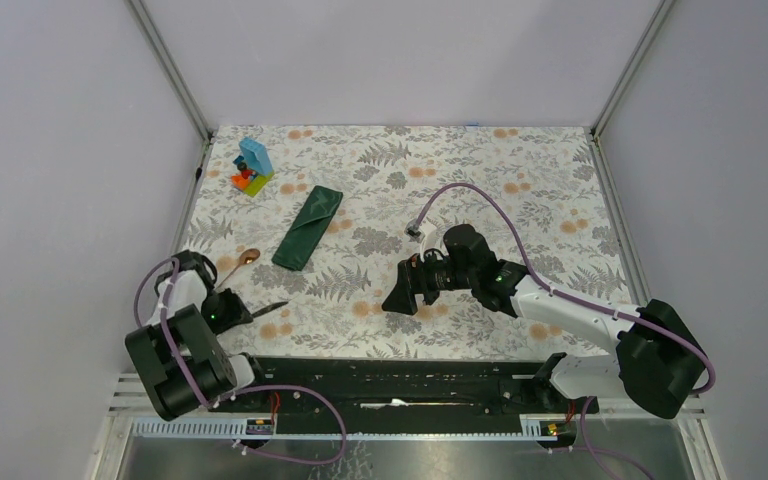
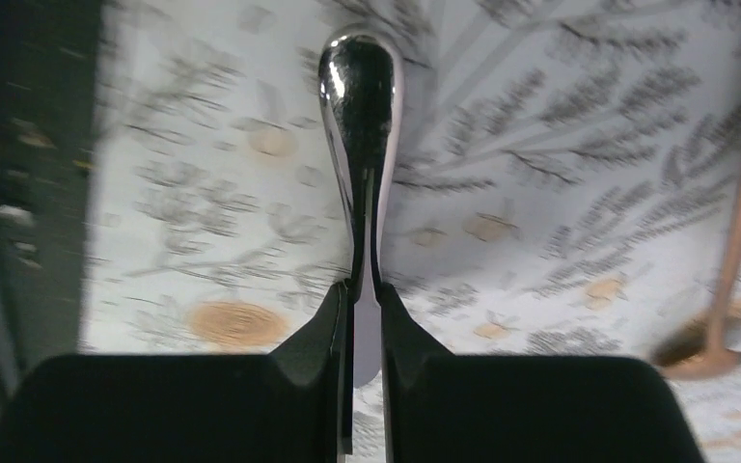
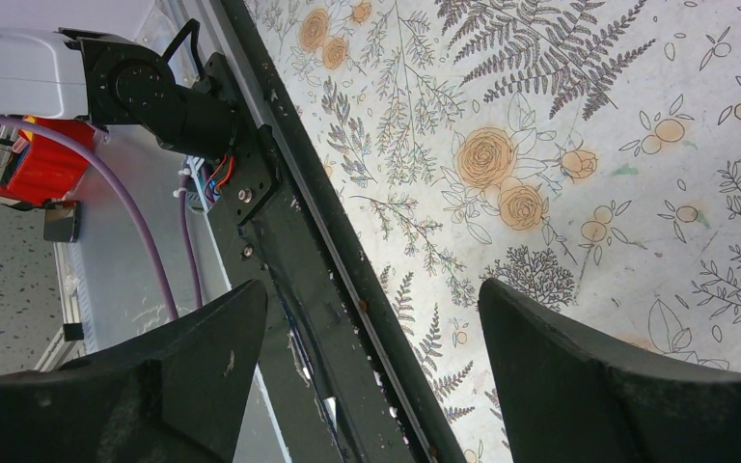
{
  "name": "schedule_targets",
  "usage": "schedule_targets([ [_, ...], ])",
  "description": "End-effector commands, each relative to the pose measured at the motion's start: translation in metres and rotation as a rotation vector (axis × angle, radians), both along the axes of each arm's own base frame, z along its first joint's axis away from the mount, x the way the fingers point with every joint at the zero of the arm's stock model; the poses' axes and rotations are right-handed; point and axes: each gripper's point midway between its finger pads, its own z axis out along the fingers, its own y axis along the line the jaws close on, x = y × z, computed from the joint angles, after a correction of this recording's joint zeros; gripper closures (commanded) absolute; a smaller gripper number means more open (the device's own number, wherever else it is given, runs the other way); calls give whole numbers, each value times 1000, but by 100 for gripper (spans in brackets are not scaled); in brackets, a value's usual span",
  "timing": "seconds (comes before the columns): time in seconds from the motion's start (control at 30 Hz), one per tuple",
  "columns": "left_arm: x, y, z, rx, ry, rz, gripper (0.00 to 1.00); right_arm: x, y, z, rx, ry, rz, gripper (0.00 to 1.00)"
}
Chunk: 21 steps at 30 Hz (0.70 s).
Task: Fold the napkin into a case and place the utensils inside
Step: Pick up the knife from the corner of the board, then insert the knife into the folded napkin.
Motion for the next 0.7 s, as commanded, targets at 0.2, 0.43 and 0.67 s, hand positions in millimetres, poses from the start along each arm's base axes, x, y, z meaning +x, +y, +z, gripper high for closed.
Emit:
schedule_targets([
  [0.2,-50,10,19,143,121,-135,100,4,5,11,34,-38,-1,13],
  [0.43,-34,26,42,249,90,-331,100,5,4,8,29,-37,-5,13],
  [0.67,22,27,58,393,55,-707,100,6,6,7,34,-32,-8,13],
])
